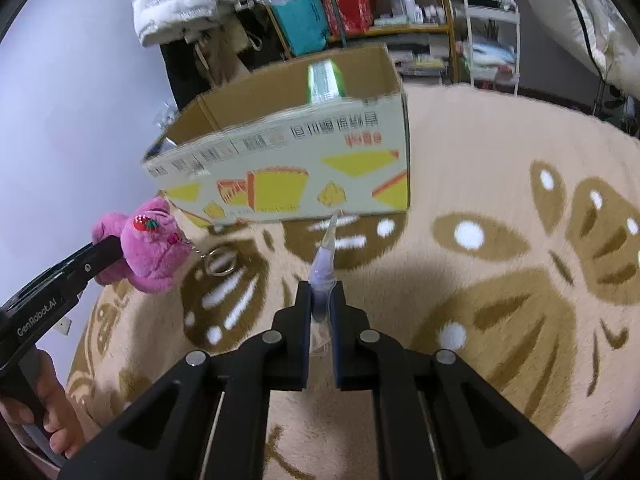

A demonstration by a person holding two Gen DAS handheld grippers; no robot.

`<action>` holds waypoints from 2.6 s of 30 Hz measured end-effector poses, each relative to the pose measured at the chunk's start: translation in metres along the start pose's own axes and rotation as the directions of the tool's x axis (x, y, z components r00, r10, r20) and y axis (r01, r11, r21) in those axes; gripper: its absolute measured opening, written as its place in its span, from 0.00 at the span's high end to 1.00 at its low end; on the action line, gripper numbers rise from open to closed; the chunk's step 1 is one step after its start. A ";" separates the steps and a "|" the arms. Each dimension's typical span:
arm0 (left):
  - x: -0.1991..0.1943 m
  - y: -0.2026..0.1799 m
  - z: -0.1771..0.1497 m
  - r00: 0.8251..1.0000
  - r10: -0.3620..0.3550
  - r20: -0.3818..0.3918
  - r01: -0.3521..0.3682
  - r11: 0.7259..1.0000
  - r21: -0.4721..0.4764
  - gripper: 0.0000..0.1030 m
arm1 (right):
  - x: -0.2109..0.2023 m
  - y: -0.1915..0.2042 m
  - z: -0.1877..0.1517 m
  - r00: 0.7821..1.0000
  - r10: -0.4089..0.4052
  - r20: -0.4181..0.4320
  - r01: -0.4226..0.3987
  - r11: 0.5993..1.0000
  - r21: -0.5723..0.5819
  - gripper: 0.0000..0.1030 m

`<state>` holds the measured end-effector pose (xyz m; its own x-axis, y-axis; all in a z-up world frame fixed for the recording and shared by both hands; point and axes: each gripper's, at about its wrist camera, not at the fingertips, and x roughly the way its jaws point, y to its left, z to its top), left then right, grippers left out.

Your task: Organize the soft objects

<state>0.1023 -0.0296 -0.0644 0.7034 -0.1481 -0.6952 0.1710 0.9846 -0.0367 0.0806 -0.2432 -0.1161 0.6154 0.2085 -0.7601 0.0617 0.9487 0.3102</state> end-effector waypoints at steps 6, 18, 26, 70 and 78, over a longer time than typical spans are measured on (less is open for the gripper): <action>-0.026 -0.008 0.004 0.992 0.029 0.120 -0.033 0.999 0.036 0.64 | -0.036 0.014 0.007 0.990 0.012 0.138 -0.002 0.997 -0.075 0.91; -0.055 -0.017 0.031 0.963 0.043 0.265 -0.059 0.997 0.053 0.64 | -0.075 0.034 0.039 0.952 0.066 0.298 -0.021 0.988 -0.150 0.91; -0.041 -0.014 0.063 0.963 0.047 0.264 -0.062 0.997 0.052 0.64 | -0.064 0.033 0.073 0.946 0.072 0.316 -0.024 0.988 -0.155 0.91; 0.013 -0.007 0.092 0.972 0.125 0.199 -0.138 0.989 0.056 0.23 | -0.023 0.016 0.108 0.963 0.114 0.246 -0.079 0.986 -0.149 0.46; -0.038 -0.012 0.071 0.968 0.095 0.231 -0.110 0.992 0.054 0.07 | -0.069 0.023 0.096 0.952 0.110 0.285 -0.075 0.989 -0.130 0.16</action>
<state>0.1224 -0.0427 0.0137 0.8569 -0.0714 -0.5104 0.1294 0.9884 0.0790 0.1149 -0.2588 -0.0020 0.8164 0.2352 -0.5274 -0.0872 0.9530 0.2900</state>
